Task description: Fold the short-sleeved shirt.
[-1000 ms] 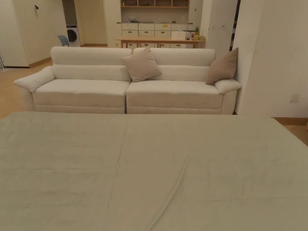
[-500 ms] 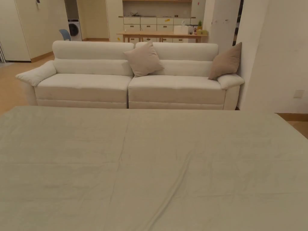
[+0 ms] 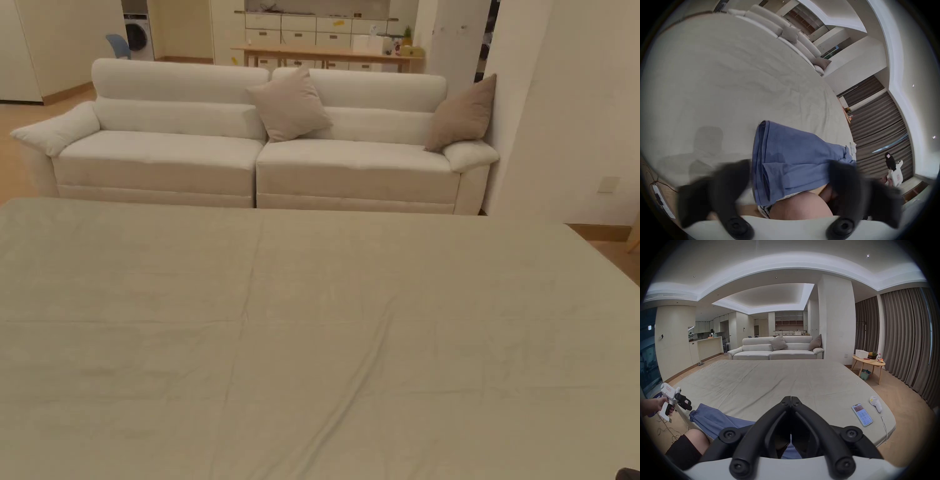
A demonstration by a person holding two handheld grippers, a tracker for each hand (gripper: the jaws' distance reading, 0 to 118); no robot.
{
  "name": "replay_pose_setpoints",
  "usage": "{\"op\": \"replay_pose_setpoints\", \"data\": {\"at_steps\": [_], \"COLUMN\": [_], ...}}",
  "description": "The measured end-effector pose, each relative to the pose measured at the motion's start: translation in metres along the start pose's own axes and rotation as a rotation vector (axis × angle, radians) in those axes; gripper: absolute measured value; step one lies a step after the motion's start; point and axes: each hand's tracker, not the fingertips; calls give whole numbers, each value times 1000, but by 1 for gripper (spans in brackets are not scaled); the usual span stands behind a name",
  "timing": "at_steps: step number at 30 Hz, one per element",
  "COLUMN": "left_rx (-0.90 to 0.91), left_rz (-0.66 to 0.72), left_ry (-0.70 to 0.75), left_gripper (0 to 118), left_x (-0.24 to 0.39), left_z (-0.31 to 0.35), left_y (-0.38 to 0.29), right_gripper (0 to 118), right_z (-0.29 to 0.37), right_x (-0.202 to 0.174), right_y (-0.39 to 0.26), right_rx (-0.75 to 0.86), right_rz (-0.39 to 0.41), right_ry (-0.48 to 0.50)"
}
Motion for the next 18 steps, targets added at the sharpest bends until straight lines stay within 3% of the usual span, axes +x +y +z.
{"op": "replay_pose_setpoints", "data": {"at_steps": [2, 7, 10, 14, 16, 17, 18], "left_rx": [-14, -38, -27, -61, -77, -53, -30], "left_rz": [-20, 151, 46, 78, 30, 39, 92], "left_ry": [-1, -59, -77, -214, -170, -164, -222], "left_gripper": [115, 117, 118, 118, 118, 116, 102], "left_x": [-5, -18, -15, -5, -1, -2, -4], "left_z": [-8, -15, -33, -58, -71, -70, -68], "left_y": [1, 10, 9, 3, 2, 2, 5], "right_gripper": [0, 0, 0, 0, 0, 0, 0], "right_z": [0, -4, -9, -17, -20, -20, -23], "right_x": [-7, -20, -26, -30, -31, -32, -34], "right_y": [3, 5, 7, 7, 7, 7, 7], "right_rx": [-2, -9, -14, -20, -29, -32, -35], "right_rz": [9, 6, 9, -5, -11, -11, -9], "right_ry": [-2, 10, 10, 16, 26, 29, 29]}}
